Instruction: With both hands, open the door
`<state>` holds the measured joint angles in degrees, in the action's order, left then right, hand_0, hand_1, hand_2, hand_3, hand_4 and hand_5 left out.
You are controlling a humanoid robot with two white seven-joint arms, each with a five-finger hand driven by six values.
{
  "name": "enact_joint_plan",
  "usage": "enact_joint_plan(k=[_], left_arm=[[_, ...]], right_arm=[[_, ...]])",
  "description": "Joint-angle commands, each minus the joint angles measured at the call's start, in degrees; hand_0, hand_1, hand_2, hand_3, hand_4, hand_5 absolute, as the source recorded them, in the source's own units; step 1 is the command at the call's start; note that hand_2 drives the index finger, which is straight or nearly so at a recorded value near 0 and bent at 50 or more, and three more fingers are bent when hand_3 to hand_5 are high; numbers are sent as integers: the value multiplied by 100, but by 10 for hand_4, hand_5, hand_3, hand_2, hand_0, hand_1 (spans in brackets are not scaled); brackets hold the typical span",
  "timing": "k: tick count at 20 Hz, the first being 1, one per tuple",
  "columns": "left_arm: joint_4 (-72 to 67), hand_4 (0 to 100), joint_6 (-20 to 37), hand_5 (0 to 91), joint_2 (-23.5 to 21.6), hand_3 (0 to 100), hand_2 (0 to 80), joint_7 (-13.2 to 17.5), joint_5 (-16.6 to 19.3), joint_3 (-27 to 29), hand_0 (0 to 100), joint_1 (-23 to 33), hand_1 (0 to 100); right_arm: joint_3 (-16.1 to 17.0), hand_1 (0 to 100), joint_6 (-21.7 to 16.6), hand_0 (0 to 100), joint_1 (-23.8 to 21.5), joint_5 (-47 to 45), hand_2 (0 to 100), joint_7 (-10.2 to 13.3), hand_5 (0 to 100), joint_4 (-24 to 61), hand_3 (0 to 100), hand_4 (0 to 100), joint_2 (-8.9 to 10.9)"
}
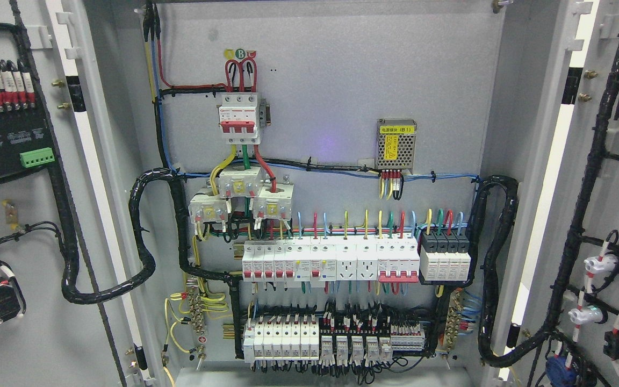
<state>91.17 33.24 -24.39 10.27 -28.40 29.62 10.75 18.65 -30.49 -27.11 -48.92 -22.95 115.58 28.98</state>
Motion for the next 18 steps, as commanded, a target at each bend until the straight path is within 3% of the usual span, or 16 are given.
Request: enact_joint_plan(k=[1, 18], left_arm=[[-451, 0, -352, 0, -215, 0, 0, -25, -25, 176, 0, -170, 0], [-487, 0, -713, 0, -224, 0, 0, -60, -25, 202, 0, -346, 0]], right_arm=[[148, 0, -1, 382, -102, -65, 0, 1, 0, -35, 0, 0, -15], [350, 0, -19, 382, -339, -302, 0, 1, 0, -141, 0, 0, -68]])
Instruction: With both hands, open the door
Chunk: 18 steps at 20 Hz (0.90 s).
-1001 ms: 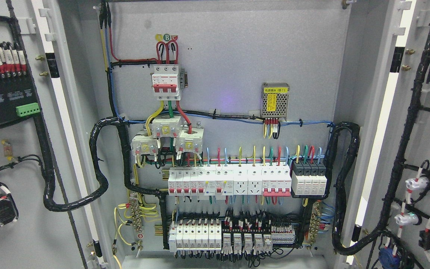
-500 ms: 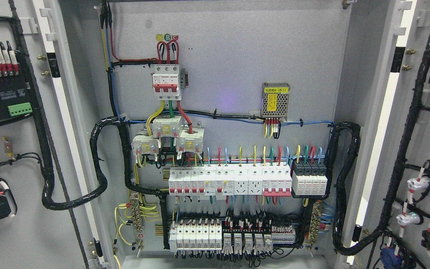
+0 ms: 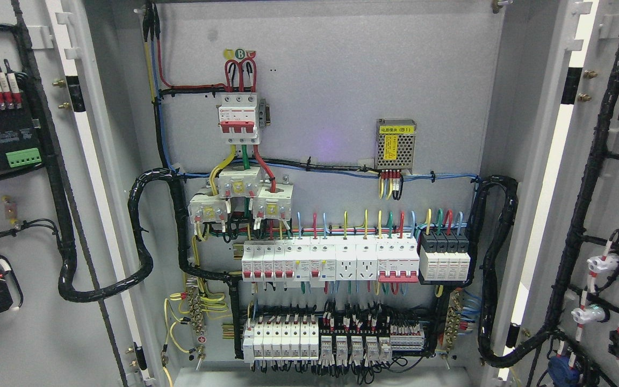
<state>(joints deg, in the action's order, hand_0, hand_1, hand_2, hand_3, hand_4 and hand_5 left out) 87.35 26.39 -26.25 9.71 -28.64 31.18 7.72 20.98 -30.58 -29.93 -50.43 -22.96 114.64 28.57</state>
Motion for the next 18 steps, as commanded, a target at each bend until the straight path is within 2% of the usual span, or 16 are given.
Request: enact_joint_plan(k=[1, 12, 18], left_arm=[[-96, 0, -20, 0, -38, 0, 0, -4, -1, 38, 0, -42, 0], [317, 0, 244, 0, -21, 0, 0, 14, -89, -41, 0, 133, 0], [774, 0, 840, 0, 5, 0, 0, 5, -124, -331, 0, 590, 0]], right_arm=[[117, 0, -9, 382, -74, -151, 0, 2, 0, -47, 0, 0, -36], [196, 0, -9, 382, -110, -178, 0, 20, 0, -117, 0, 0, -71], [161, 0, -9, 382, -119, -186, 0, 11, 0, -82, 0, 0, -71]])
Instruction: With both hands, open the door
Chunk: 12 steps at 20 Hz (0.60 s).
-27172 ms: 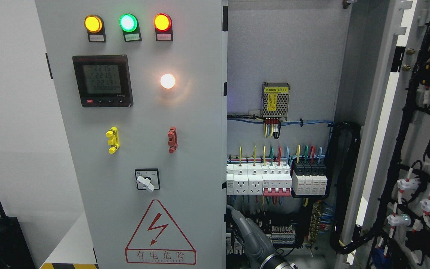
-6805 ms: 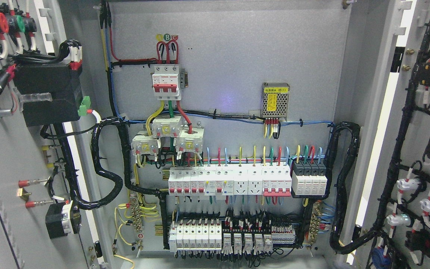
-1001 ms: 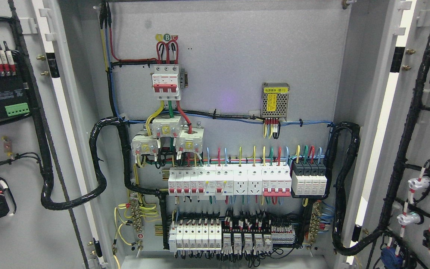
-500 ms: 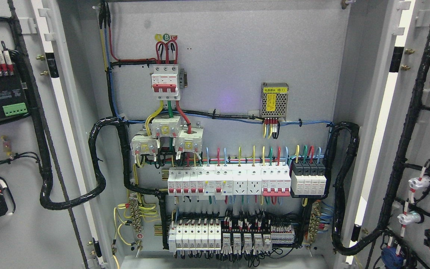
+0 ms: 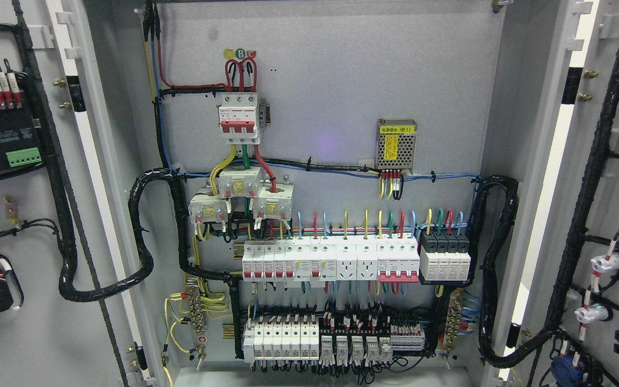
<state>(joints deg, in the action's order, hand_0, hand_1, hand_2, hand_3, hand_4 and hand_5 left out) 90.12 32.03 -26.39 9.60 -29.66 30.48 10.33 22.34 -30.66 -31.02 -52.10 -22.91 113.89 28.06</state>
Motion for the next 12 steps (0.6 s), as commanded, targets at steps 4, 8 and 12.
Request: enact_joint_plan(k=[4, 8, 12], left_arm=[[796, 0, 690, 0, 28, 0, 0, 6, -22, -455, 0, 609, 0], [1016, 0, 1102, 0, 28, 0, 0, 6, -22, -824, 0, 821, 0], [1437, 0, 1288, 0, 28, 0, 0, 6, 4, -1114, 0, 1023, 0]], right_arm=[[-63, 0, -28, 382, -9, -37, 0, -29, 0, 81, 0, 0, 15], [-335, 0, -45, 382, 8, -37, 0, -56, 0, 221, 0, 0, 68], [-563, 0, -45, 382, 122, -29, 0, -82, 0, 248, 0, 0, 121]])
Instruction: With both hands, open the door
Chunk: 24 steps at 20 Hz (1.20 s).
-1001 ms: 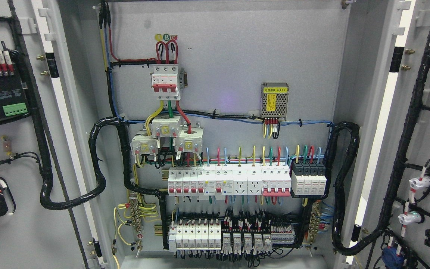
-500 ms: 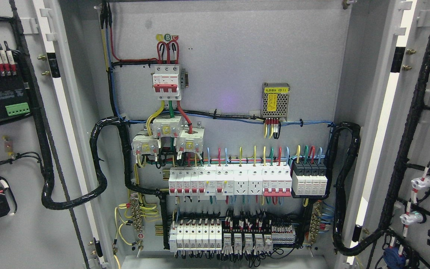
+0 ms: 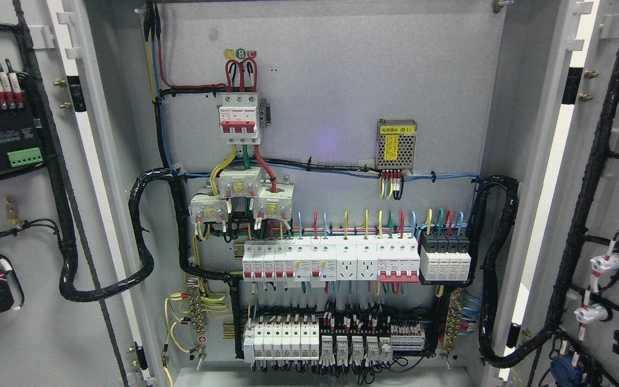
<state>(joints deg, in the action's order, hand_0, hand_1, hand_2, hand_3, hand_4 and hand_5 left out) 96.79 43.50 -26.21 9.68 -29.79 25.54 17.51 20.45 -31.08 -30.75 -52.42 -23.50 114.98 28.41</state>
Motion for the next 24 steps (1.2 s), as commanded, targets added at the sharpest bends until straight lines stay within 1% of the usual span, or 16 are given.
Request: enact_joint_plan(k=[1, 4, 7, 8, 10, 13, 15, 17, 20, 22, 24], left_arm=[[858, 0, 150, 0, 20, 0, 0, -9, 17, -681, 0, 366, 0], [1087, 0, 150, 0, 116, 0, 0, -10, 26, -1032, 0, 411, 0], [1210, 0, 159, 0, 423, 0, 0, -10, 131, -1568, 0, 428, 0], [1211, 0, 159, 0, 555, 0, 0, -10, 236, -1709, 0, 472, 0], [1211, 0, 159, 0, 792, 0, 0, -10, 622, -1920, 0, 568, 0], [1211, 0, 150, 0, 1319, 0, 0, -18, 1228, -2421, 0, 648, 0], [1202, 0, 133, 0, 1618, 0, 0, -18, 1624, -2598, 0, 936, 0], [1176, 0, 98, 0, 1873, 0, 0, -18, 1923, -2738, 0, 1157, 0], [1123, 0, -156, 0, 1945, 0, 0, -18, 2091, -2853, 0, 1421, 0], [1096, 0, -656, 0, 1936, 0, 0, -79, 2100, -2888, 0, 1474, 0], [1026, 0, -1349, 0, 1936, 0, 0, -159, 2092, -2888, 0, 1483, 0]], right_arm=[[-410, 0, -3, 382, 122, 4, 0, -23, 0, 139, 0, 0, 112], [-489, 0, -3, 381, 139, 4, 0, -23, 0, 139, 0, 0, 156], [-656, 0, -3, 381, 209, 4, 0, -23, 0, 139, 0, 0, 191], [-708, 0, -3, 382, 218, 4, 0, -23, 0, 139, 0, 0, 209], [-857, 0, -3, 382, 210, 13, 0, -23, 0, 139, 0, 0, 218], [-1235, 0, 5, 382, 175, 48, 0, -23, 0, 113, 0, 0, 314], [-1551, 0, -3, 382, 166, 92, 0, -23, 0, 86, 0, 0, 306], [-1876, 0, 6, 382, 166, 257, 0, -23, 0, 16, 0, 0, 236], [-2491, 0, 6, 381, 157, 645, 0, -23, 0, -177, 0, 0, 218], [-2799, 0, 6, 381, 157, 768, 0, -15, 0, -344, 0, 0, 148], [-3151, 0, 6, 381, 139, 1013, 0, -23, 0, -581, 0, 0, 42]])
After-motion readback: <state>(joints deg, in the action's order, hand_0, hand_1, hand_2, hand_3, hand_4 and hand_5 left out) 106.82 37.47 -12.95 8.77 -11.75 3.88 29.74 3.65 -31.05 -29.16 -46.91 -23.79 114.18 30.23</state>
